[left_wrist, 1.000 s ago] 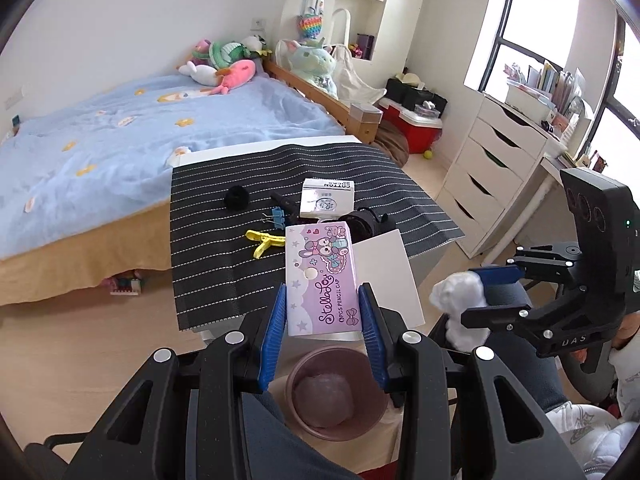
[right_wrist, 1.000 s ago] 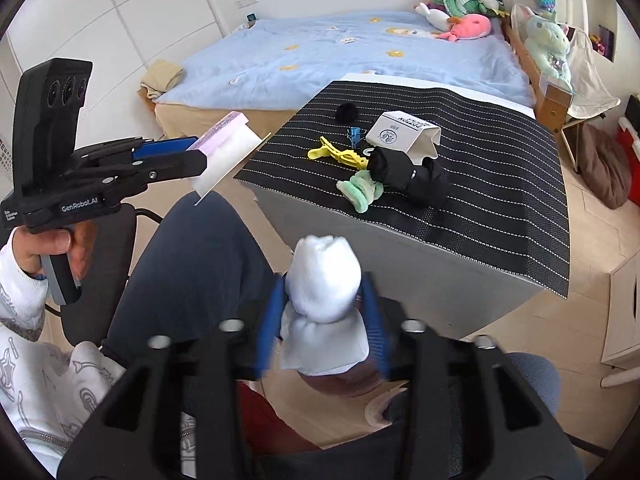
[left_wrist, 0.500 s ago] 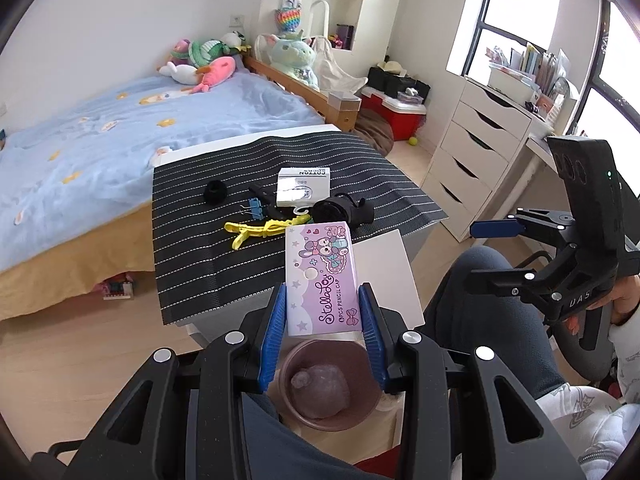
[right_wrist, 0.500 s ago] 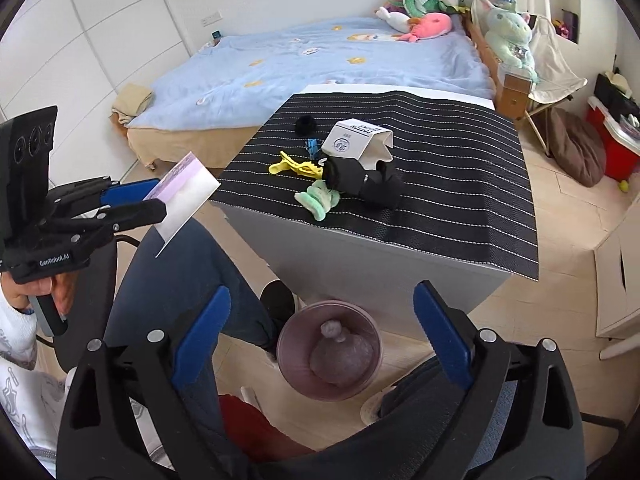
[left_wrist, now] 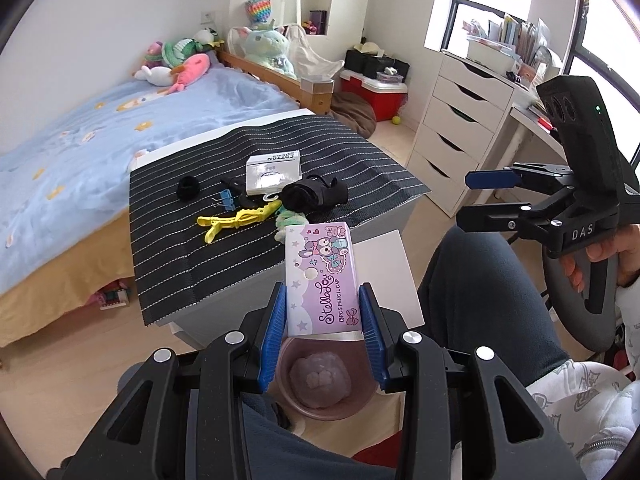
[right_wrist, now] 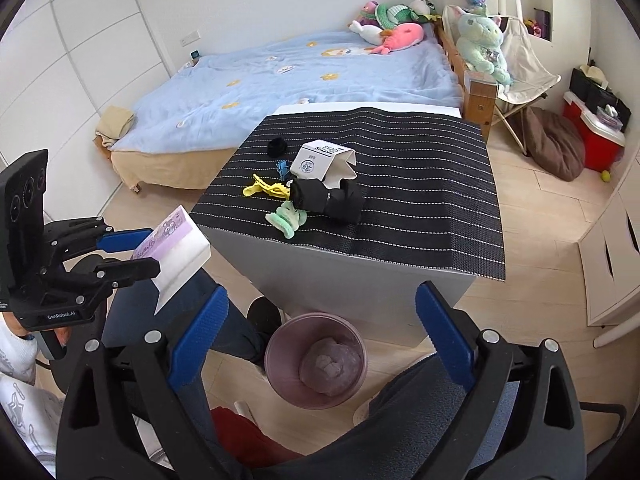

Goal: Collect trash
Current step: 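Carry the pink card and white socks over the pink wastebasket and release both, then reach the right tool to the black sock and grasp it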

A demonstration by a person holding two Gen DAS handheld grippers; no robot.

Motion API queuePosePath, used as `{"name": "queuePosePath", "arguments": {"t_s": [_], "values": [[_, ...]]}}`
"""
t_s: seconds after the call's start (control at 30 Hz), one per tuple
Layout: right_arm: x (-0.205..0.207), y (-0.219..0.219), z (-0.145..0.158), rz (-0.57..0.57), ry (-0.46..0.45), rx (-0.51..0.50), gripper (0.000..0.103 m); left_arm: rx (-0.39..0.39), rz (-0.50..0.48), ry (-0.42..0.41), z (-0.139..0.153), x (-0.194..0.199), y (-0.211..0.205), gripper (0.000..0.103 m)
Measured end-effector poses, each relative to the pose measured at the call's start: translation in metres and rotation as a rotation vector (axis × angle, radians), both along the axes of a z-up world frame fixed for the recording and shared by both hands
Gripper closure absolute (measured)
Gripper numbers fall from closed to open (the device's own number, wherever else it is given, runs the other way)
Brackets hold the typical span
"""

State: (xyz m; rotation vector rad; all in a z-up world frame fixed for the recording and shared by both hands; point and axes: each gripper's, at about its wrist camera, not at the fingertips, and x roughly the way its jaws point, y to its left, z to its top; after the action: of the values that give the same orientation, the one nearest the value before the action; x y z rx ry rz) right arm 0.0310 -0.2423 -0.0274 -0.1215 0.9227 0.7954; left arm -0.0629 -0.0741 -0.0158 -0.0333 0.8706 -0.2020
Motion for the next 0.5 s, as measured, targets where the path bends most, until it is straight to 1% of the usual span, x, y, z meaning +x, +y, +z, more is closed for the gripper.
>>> {"name": "queuePosePath", "arguments": {"t_s": [0.1,0.13,0.17,0.2,0.23,0.27,0.3,0.37,0.5], "values": [[0.0002,-0.0005,-0.0006,-0.002,0.004,0.001,0.010,0.003,-0.022,0.007,-0.0007,-0.0004,-0.0037,0.062],[-0.0006,-0.0009,-0.0009,-0.002,0.004,0.001,0.010,0.004,-0.026,0.010,-0.0011,0.0009,-0.0048,0.057],[-0.0011,-0.0017,-0.0008,-0.003,0.004,0.003,0.010,0.005,-0.027,0.011,-0.0019,0.0009,-0.0055,0.045],[-0.0009,-0.0023,-0.0009,-0.004,0.006,0.004,0.010,0.002,-0.026,0.010,-0.0024,0.0010,-0.0056,0.037],[-0.0005,-0.0022,-0.0010,-0.004,0.007,0.005,0.009,-0.009,-0.023,0.006,-0.0026,0.0005,-0.0047,0.020],[-0.0002,-0.0021,-0.0009,-0.004,0.007,0.004,0.009,-0.022,-0.016,-0.003,-0.0021,0.0001,-0.0034,0.014],[-0.0002,-0.0022,-0.0010,-0.004,0.006,0.004,0.009,-0.030,-0.007,-0.007,-0.0017,0.0001,-0.0019,0.013],[0.0000,-0.0022,-0.0015,-0.003,0.008,0.006,0.009,-0.023,0.013,-0.002,-0.0022,0.0028,-0.0004,0.009],[0.0005,0.0002,-0.0031,0.006,0.012,0.005,0.008,-0.017,0.050,-0.001,-0.0034,0.0040,0.0043,0.008]]}}
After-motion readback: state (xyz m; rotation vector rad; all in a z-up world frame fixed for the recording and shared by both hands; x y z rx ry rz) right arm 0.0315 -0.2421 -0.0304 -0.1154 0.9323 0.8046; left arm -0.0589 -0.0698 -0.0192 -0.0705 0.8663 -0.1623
